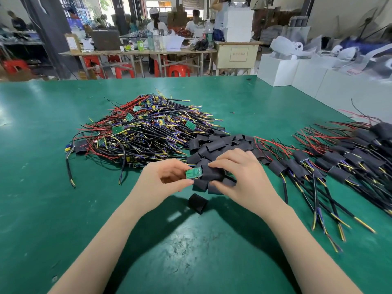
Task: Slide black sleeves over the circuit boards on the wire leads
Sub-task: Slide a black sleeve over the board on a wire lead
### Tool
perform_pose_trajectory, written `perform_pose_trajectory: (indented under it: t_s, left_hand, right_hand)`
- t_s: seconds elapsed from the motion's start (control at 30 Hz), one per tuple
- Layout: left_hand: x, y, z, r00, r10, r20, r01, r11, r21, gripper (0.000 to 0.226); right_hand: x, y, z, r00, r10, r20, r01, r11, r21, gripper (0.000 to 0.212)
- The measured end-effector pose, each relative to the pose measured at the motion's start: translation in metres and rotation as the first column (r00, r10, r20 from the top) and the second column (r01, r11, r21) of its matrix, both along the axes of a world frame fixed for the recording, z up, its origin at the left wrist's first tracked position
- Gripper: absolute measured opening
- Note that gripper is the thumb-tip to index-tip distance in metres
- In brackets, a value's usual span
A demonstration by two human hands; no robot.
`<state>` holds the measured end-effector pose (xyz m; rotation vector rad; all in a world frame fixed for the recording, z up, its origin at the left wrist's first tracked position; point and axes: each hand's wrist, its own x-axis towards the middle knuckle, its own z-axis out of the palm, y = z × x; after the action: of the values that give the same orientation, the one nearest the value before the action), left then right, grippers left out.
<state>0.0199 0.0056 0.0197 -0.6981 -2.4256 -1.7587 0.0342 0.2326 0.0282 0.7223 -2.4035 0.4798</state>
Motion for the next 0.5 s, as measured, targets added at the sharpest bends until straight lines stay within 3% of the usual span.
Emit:
perform_pose_trajectory:
  t_s: [0.33, 0.5]
  left_hand:
    - [0.0022, -0.0012, 0.0046, 0.954, 0.057, -0.294, -0.115, 0.976, -0.183, 0.029]
    - [0.0016, -0.0043, 0.0045, 0.959, 0.035, -0.281, -0.095, 0.975, -0.202, 0.026]
  right_hand:
    - [0.0021, -0.0007, 0.0010, 0.979, 0.077, 0.189, -0.043, 0.983, -0.176, 0.030]
    - [0.0014, -0.0007, -0.0005, 0.971, 0.093, 0.221, -0.048, 0.978, -0.202, 0.030]
